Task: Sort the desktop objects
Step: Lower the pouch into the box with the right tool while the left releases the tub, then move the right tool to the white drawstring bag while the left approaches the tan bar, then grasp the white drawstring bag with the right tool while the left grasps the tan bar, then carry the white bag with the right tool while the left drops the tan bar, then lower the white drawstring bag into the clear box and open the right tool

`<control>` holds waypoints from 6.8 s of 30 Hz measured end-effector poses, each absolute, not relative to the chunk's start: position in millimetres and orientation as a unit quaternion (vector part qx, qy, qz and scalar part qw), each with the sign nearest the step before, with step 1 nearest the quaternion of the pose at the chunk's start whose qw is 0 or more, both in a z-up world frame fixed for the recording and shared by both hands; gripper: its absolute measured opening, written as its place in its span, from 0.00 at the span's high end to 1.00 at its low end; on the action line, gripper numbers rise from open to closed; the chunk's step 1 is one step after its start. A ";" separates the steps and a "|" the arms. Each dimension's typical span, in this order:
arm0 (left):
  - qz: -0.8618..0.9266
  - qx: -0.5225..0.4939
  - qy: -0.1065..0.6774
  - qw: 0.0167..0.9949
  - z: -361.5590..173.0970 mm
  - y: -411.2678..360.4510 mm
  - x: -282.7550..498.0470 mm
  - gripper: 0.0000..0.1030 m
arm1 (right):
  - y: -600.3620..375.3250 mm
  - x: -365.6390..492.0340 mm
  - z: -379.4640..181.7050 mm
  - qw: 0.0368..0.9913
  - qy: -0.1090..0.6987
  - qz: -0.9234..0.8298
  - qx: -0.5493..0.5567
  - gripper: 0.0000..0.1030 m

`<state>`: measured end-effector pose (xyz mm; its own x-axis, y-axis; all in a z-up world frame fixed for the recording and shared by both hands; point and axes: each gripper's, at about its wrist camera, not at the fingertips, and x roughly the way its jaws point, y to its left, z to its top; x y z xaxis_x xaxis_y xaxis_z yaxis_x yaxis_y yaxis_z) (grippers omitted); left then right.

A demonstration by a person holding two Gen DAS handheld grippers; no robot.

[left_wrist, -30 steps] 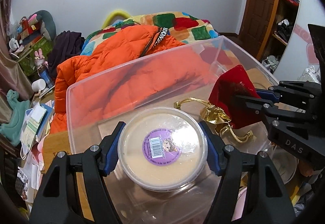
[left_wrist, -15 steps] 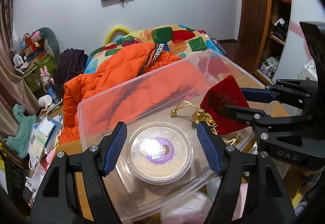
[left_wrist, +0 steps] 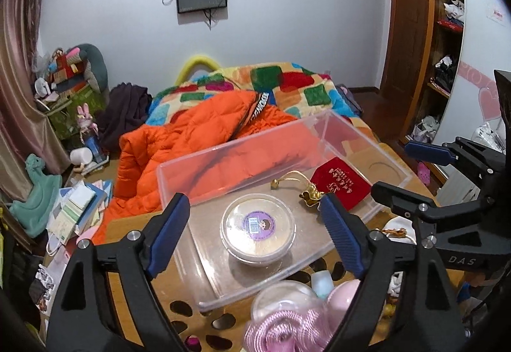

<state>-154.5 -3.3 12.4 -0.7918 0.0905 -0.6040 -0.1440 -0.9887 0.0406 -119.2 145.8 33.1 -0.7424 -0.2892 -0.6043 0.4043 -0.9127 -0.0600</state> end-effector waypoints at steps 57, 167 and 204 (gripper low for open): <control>0.948 -0.315 -0.037 -0.008 -95.1 -44.5 7.5 0.25 | 204.9 -39.9 -33.6 0.138 0.049 -0.937 0.316 0.02; 0.966 -0.251 -0.060 0.028 -34.8 -50.9 -114.7 0.77 | 176.1 -110.6 18.1 0.211 0.025 -0.931 0.298 0.75; 0.961 -0.269 -0.063 0.029 -46.9 -50.7 -122.1 0.68 | 116.6 -137.8 -8.4 0.175 0.127 -0.928 0.303 0.66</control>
<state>-122.1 -50.7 -46.9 -0.8535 0.0901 -0.5133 -0.0223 -0.9904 -0.1367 -137.8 116.6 -8.4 -0.7546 -0.2484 -0.6074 0.4028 -0.9060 -0.1299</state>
